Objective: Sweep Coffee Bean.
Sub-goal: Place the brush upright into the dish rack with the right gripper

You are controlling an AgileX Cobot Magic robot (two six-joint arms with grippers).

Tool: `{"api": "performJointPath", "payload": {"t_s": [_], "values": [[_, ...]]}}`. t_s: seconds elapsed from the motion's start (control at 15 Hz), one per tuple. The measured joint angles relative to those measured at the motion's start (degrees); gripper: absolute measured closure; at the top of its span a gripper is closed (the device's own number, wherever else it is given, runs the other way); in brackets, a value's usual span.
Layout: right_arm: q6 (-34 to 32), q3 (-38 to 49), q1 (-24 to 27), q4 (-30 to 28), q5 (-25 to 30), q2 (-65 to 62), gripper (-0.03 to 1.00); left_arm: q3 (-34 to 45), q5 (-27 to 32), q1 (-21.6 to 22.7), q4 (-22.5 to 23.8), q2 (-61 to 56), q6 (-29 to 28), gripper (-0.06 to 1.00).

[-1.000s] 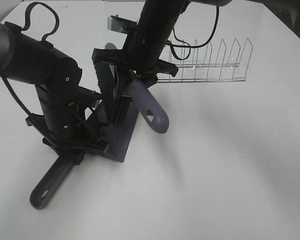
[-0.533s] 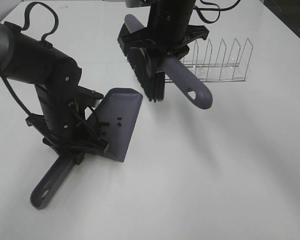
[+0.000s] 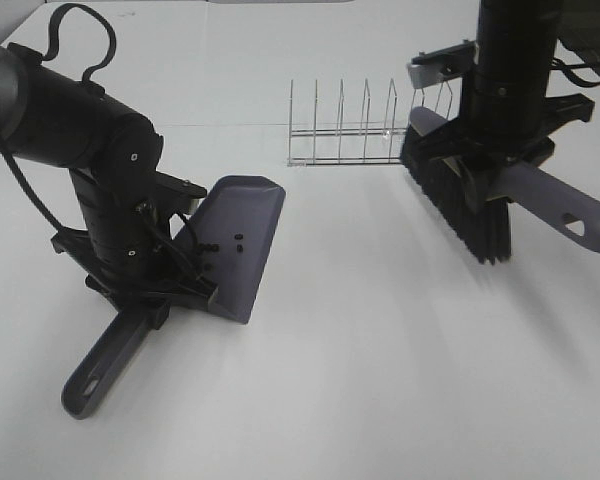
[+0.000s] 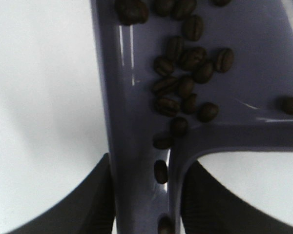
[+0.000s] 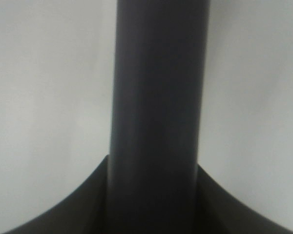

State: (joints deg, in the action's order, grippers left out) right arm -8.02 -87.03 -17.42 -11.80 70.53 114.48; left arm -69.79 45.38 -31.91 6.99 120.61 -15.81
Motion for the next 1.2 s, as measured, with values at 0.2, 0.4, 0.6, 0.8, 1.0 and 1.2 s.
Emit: {"api": "performJointPath", "payload": {"t_s": [0.2,0.4,0.6,0.8,1.0,1.2], "values": [[0.11,0.63,5.16,0.00,0.11,0.46,0.70,-0.06,0.46,0.00,-0.17,0.11,0.00,0.62],[1.32,0.63,7.39,0.06,0.11,1.60,0.70,-0.34,1.09,0.00,-0.23,0.23,0.00,0.62],[2.29,-2.69,9.11,1.03,-0.06,4.70,0.70,-0.40,1.60,0.00,-0.69,0.23,0.00,0.62],[3.90,-8.37,9.34,4.35,-0.06,7.51,0.70,-0.40,2.29,0.00,-1.55,0.23,0.00,0.62],[4.35,-14.32,9.34,4.93,0.63,11.00,0.70,-0.40,2.81,0.00,-1.78,0.23,-0.23,0.62],[4.18,-14.84,9.40,4.76,0.86,11.86,0.70,-0.40,2.98,0.00,-1.78,0.23,-0.23,0.62]]}}
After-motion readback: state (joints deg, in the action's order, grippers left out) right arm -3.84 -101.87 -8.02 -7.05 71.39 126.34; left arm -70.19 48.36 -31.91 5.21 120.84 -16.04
